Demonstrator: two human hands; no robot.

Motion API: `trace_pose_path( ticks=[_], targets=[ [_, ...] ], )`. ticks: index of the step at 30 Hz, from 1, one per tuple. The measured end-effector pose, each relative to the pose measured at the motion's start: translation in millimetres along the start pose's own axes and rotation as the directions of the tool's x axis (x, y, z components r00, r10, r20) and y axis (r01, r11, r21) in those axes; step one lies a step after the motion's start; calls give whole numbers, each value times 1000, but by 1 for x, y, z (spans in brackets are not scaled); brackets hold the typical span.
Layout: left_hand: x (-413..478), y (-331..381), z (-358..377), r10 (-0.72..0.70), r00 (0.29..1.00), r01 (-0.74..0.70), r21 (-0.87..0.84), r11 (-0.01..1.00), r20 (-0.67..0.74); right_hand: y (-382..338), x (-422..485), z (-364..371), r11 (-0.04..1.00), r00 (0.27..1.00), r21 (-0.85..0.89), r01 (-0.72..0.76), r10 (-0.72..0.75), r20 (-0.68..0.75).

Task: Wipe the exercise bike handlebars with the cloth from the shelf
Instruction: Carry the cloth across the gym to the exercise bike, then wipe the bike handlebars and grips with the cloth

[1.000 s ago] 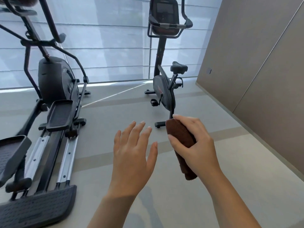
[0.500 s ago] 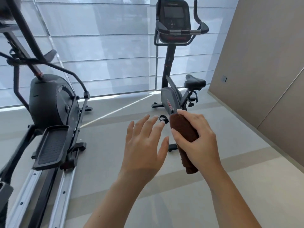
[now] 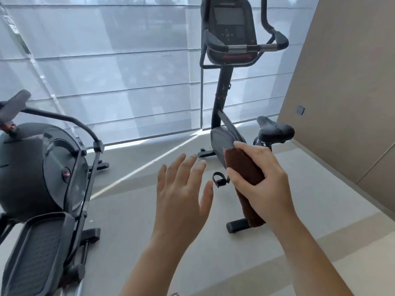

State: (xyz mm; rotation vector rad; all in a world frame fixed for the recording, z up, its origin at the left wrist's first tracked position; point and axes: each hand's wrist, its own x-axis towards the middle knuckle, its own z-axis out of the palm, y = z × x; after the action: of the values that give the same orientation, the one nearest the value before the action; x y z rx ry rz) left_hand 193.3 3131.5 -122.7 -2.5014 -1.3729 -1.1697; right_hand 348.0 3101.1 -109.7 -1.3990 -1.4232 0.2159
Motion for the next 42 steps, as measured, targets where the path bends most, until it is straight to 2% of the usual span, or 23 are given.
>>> trace_pose_path(
  ticks=[10,15,20,25,29,31,33,35,37,42],
  targets=[
    [194,-127,84,83,996,-84,-59,995,-20,52,193,100,1000,995,-23,-15,13,-100],
    [269,-159,142,115,993,-111,-121,986,22,97,274,126,999,989,-33,-19,14,-149],
    [358,-191,210,138,990,-139,-129,982,-18,154,368,150,998,984,-65,5,-16,-179],
    [454,-209,273,160,987,-158,-151,976,4,206,469,160,997,981,-75,8,-23,-191],
    [518,-233,314,139,990,-143,-138,980,-33,236,548,167,994,983,-107,32,-51,-178],
    [551,-250,327,181,980,-192,-136,972,-89,245,583,179,988,982,-139,66,-89,-167],
    [653,-312,383,195,973,-214,-169,962,-122,285,698,227,976,954,-201,81,-134,-267],
    [675,-321,388,203,963,-229,-147,962,-174,278,711,231,966,966,-240,97,-150,-212],
    [761,-373,410,261,950,-300,-260,918,-172,290,794,271,955,907,-285,83,-191,-376],
    [778,-366,415,281,951,-308,-362,880,-126,284,807,260,958,900,-273,87,-194,-390]
  ],
)
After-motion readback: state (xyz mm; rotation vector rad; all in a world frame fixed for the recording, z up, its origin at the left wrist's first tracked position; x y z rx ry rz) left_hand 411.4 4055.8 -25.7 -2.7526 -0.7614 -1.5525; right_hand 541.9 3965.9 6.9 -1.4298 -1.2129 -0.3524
